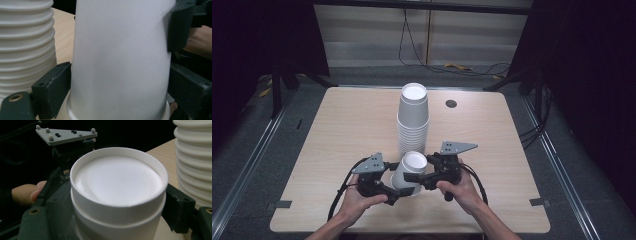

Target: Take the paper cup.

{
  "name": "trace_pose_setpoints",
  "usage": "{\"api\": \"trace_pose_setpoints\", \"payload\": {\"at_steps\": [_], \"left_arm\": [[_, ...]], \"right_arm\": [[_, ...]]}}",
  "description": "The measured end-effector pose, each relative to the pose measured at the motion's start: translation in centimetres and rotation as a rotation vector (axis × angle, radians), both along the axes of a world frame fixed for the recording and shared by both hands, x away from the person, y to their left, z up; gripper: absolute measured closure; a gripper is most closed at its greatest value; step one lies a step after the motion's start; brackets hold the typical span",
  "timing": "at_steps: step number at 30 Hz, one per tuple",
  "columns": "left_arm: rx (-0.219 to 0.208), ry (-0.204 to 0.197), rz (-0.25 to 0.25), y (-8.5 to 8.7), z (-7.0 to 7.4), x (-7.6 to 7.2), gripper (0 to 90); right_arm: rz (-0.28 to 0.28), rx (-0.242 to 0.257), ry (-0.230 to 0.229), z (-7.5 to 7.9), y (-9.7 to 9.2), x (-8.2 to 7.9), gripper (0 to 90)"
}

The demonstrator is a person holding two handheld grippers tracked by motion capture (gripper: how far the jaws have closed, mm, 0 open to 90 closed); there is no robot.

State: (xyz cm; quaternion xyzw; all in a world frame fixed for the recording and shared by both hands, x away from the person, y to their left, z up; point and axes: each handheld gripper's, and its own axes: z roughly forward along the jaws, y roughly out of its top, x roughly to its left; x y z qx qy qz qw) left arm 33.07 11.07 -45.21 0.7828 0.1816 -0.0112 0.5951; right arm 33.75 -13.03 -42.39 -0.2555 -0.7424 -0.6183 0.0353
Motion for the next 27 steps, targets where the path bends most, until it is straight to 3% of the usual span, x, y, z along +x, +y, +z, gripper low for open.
{"api": "trace_pose_setpoints", "payload": {"at_steps": [3, 6, 10, 19, 27], "left_arm": [[0.010, -0.009, 0.006, -0.2, -0.1, 0.0, 5.3], [0.000, 0.005, 0.001, -0.6, 0.2, 0.2, 10.0], [0.047, -0.026, -0.005, -1.2, 0.1, -0.1, 10.7], [0.038, -0.022, -0.008, -0.5, -0.1, -0.2, 11.9], [0.103, -0.040, -0.039, -0.4, 0.1, 0.0, 14.6]], "right_arm": [[0.000, 0.009, -0.001, -0.2, 0.1, 0.0, 22.5], [-0.005, 0.011, -0.007, -0.4, 0.4, -0.2, 22.5], [-0.005, 0.005, -0.013, -0.3, 0.6, -0.4, 22.5], [0.003, 0.012, -0.005, -0.3, 0.5, -0.5, 22.4], [0.015, -0.016, -0.007, -0.4, 0.7, -0.5, 21.6]]}}
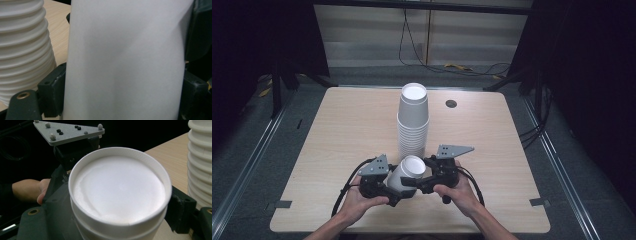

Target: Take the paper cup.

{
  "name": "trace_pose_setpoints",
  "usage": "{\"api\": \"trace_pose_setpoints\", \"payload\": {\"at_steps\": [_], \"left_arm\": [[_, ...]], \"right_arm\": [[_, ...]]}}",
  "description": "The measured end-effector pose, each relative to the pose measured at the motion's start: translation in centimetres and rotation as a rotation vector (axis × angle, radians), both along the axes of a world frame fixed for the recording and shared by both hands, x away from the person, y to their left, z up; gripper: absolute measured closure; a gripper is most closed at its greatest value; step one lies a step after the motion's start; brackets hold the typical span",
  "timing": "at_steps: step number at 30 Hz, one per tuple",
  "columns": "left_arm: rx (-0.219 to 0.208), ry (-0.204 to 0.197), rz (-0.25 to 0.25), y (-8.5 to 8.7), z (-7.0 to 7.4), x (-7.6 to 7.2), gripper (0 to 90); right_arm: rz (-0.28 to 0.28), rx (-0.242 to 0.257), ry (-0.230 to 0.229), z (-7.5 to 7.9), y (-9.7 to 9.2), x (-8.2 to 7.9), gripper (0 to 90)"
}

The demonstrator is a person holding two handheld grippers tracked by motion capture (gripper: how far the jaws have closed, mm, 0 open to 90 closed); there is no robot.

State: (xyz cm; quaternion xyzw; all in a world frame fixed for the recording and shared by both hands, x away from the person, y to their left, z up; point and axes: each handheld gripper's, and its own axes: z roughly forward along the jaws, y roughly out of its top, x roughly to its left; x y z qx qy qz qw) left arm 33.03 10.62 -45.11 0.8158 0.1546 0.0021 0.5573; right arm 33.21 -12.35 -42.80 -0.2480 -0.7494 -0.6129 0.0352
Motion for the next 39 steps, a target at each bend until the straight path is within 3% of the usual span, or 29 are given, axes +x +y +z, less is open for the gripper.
{"api": "trace_pose_setpoints", "payload": {"at_steps": [9, 18, 28, 33, 36, 39], "left_arm": [[0.062, 0.015, -0.005, 0.2, -0.2, 0.1, 14.8], [0.076, 0.022, -0.009, 0.4, -0.2, 0.2, 15.2], [0.092, 0.030, -0.006, 0.8, -0.2, 0.4, 15.4], [0.102, 0.042, -0.006, 0.8, -0.3, 0.5, 15.4], [0.101, 0.061, 0.002, 1.1, -0.4, 0.6, 15.4], [0.105, 0.069, 0.020, 1.5, -0.4, 0.8, 15.4]], "right_arm": [[-0.001, -0.044, 0.046, 0.1, 0.0, 0.1, 15.4], [-0.027, -0.066, 0.078, 0.1, -0.4, 0.3, 13.9], [-0.030, -0.033, 0.065, 1.1, -1.4, 0.6, 13.8], [-0.041, -0.042, 0.051, 1.9, -2.3, 0.7, 13.8], [-0.044, -0.057, 0.055, 2.3, -2.7, 0.7, 13.8], [-0.010, -0.117, 0.037, 2.5, -3.0, 0.8, 14.4]]}}
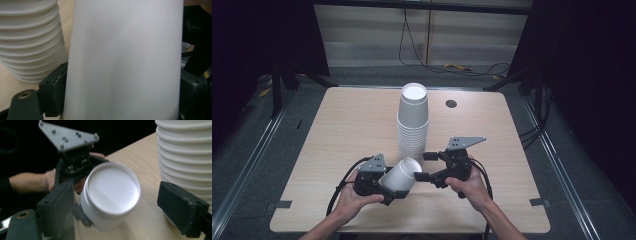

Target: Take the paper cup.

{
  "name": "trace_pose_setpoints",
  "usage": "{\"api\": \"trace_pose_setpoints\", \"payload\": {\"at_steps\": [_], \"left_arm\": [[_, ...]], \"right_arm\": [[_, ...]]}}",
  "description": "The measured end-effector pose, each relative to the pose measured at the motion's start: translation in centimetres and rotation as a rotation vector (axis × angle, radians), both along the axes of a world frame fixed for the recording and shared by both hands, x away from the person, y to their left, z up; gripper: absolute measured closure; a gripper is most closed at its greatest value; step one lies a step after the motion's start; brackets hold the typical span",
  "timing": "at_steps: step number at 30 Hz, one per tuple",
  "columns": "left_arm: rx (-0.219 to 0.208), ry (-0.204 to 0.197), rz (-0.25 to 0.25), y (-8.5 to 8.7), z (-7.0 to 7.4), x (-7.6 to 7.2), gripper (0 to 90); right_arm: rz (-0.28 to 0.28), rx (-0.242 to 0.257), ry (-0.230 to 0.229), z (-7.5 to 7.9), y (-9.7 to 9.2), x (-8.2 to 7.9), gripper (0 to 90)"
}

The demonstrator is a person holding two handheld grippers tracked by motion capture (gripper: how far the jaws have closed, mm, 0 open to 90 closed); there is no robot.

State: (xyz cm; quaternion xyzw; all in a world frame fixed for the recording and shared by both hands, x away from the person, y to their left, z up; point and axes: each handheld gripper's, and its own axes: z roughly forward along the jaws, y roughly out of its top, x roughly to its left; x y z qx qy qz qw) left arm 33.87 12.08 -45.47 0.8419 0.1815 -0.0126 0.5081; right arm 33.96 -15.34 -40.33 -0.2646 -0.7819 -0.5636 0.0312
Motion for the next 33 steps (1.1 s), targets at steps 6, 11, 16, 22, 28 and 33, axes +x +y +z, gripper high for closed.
{"api": "trace_pose_setpoints", "payload": {"at_steps": [6, 11, 16, 22, 28, 33], "left_arm": [[0.006, 0.039, -0.004, 0.4, -0.1, 0.4, 15.3], [0.025, 0.054, -0.019, 0.3, -0.1, 0.5, 15.4], [0.071, 0.018, -0.010, 0.3, 0.6, 0.4, 15.3], [0.103, 0.010, -0.018, 0.5, 0.9, 0.6, 15.2], [0.159, 0.008, -0.036, 0.4, 0.9, 0.5, 15.2], [0.209, 0.009, -0.050, 0.0, 0.5, 0.2, 15.2]], "right_arm": [[0.012, -0.098, 0.000, -0.3, 0.1, 0.0, 14.8], [0.042, -0.146, 0.035, -0.9, 0.5, 0.0, 15.2], [0.062, -0.217, 0.024, -1.0, 0.8, -0.2, 15.3], [0.078, -0.307, -0.011, -1.0, 1.1, -0.3, 15.3], [0.092, -0.401, 0.017, -1.5, 1.3, -0.3, 15.8], [0.124, -0.469, -0.001, -1.9, 1.7, -0.4, 15.9]]}}
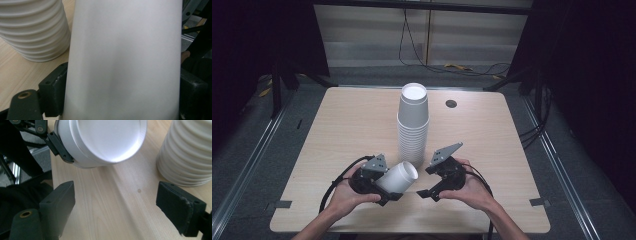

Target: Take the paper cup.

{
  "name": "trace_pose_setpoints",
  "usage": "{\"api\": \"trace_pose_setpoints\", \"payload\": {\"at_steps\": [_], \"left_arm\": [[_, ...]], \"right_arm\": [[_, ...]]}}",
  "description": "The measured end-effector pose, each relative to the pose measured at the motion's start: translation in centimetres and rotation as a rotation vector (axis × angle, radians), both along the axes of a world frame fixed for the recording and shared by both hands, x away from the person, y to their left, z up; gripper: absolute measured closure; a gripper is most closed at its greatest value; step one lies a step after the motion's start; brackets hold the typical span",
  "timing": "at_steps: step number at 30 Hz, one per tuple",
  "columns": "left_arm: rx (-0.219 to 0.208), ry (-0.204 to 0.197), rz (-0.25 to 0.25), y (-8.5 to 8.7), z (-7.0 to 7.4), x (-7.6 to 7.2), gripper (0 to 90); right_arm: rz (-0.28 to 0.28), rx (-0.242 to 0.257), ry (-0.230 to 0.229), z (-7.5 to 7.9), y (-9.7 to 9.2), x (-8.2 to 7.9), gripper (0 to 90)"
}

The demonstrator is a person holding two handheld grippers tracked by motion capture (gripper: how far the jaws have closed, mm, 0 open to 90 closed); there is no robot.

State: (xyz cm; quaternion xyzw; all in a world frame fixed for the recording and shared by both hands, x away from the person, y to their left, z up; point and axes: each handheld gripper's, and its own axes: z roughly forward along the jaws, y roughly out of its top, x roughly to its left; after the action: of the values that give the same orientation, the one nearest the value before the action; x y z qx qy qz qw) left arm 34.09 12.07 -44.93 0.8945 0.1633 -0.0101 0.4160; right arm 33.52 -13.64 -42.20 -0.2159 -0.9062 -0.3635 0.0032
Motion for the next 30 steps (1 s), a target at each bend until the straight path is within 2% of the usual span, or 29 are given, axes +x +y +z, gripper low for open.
{"api": "trace_pose_setpoints", "payload": {"at_steps": [3, 4, 5, 7, 9, 13, 17, 18, 22, 24, 27, 30], "left_arm": [[0.019, -0.003, -0.012, -0.4, -0.1, -0.1, 15.2], [0.040, -0.012, -0.023, -0.4, 0.0, -0.1, 15.2], [0.037, -0.014, -0.026, -0.5, 0.0, -0.1, 15.2], [0.061, -0.022, -0.040, -0.8, 0.2, 0.0, 15.2], [0.061, -0.025, -0.040, -1.2, 0.4, 0.0, 15.2], [0.118, -0.055, -0.053, -1.7, 0.8, 0.2, 15.2], [0.130, -0.074, -0.071, -2.0, 1.3, 0.5, 15.2], [0.138, -0.090, -0.079, -2.2, 1.3, 0.6, 15.2], [0.172, -0.099, -0.099, -3.0, 1.3, 0.6, 15.2], [0.166, -0.104, -0.103, -3.2, 1.2, 0.5, 15.3], [0.196, -0.115, -0.120, -3.5, 0.9, 0.3, 15.3], [0.203, -0.114, -0.127, -3.7, 0.7, 0.1, 15.3]], "right_arm": [[0.008, -0.034, -0.005, -0.2, 0.2, 0.0, 17.2], [0.007, -0.044, -0.003, -0.2, 0.2, 0.1, 18.2], [0.011, -0.050, 0.007, -0.2, 0.2, 0.1, 18.3], [0.018, -0.057, 0.003, -0.2, 0.2, 0.2, 20.1], [0.024, -0.066, 0.008, -0.2, 0.2, 0.2, 19.6], [0.044, -0.093, 0.005, -0.2, 0.4, 0.1, 18.7], [0.066, -0.125, -0.005, 0.0, 0.5, 0.3, 16.4], [0.070, -0.125, -0.002, 0.0, 0.6, 0.3, 15.9], [0.070, -0.140, -0.013, -0.2, 0.7, 0.6, 16.9], [0.075, -0.147, -0.019, -0.2, 0.6, 0.6, 18.0], [0.076, -0.152, -0.023, 0.0, 0.4, 0.6, 18.0], [0.089, -0.172, -0.025, -0.1, 0.5, 0.4, 18.1]]}}
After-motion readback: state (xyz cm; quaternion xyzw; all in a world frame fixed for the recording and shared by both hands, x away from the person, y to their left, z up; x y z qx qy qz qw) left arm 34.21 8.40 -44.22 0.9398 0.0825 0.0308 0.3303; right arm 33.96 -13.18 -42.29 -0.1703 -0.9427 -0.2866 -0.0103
